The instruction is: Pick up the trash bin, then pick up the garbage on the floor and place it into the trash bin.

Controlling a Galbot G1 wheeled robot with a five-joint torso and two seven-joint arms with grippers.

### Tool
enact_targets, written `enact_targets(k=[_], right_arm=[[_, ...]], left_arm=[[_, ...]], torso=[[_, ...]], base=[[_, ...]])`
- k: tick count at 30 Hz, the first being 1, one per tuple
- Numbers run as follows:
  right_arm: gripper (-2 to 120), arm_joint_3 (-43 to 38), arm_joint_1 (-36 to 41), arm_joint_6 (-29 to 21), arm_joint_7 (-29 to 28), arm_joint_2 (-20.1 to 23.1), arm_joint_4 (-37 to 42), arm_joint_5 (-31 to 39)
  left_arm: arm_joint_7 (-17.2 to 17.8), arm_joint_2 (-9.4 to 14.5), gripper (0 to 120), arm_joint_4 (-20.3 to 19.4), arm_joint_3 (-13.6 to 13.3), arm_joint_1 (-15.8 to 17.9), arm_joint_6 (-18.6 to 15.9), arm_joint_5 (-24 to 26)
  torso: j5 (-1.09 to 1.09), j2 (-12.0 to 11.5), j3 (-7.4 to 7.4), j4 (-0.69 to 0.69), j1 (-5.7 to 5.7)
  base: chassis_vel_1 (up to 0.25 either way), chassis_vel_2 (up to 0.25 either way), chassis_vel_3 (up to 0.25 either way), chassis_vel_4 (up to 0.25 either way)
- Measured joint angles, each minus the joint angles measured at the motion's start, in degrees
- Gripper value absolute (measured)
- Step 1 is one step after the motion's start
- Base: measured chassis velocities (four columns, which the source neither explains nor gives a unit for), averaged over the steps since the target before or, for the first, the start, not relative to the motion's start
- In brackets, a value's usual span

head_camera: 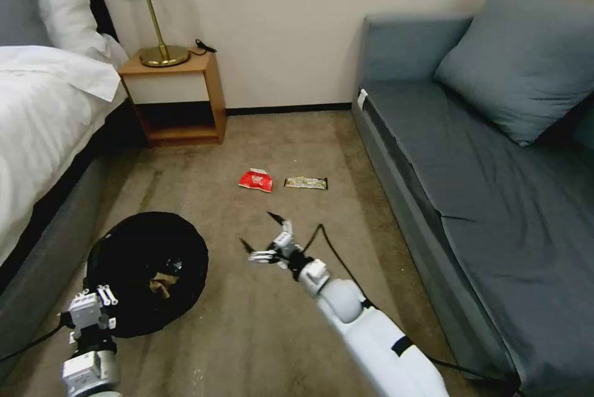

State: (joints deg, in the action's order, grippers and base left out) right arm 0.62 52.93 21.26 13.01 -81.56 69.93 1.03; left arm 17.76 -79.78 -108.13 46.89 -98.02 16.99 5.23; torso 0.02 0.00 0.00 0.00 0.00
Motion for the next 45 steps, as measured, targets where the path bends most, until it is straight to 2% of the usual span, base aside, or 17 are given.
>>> enact_targets(k=[4, 13, 21, 45], right_arm=[[100, -4.95, -0.42, -0.48, 0.86, -1.04, -4.60, -1.59], [100, -8.77, -0.54, 0.94, 3.46, -1.55, -8.29, -2.12], [100, -8.97, -0.47, 1.94, 3.80, -1.39, -8.50, -2.28], [100, -8.31, -0.30, 2.86, 3.74, -1.56, -8.52, -2.77]], left_arm=[[-0.36, -0.02, 6, 0.26, 0.00, -0.04, 0.08, -0.10], [-0.58, -0.03, 6, 1.22, -0.02, -0.61, 1.47, -0.83], [-0.58, -0.30, 6, 1.34, -0.26, -1.12, 2.02, -1.54], [-0.57, 0.35, 6, 1.57, -0.24, -1.25, 2.57, -1.83]], torso=[[0.00, 0.00, 0.00, 0.00, 0.00], [-0.01, 0.00, 0.00, 0.00, 0.00], [-0.01, 0.00, 0.00, 0.01, 0.00], [-0.02, 0.00, 0.00, 0.00, 0.01]], base=[[0.000, 0.000, 0.000, 0.000], [0.000, 0.000, 0.000, 0.000], [-0.022, 0.028, 0.032, -0.029], [-0.111, 0.107, 0.114, -0.107]])
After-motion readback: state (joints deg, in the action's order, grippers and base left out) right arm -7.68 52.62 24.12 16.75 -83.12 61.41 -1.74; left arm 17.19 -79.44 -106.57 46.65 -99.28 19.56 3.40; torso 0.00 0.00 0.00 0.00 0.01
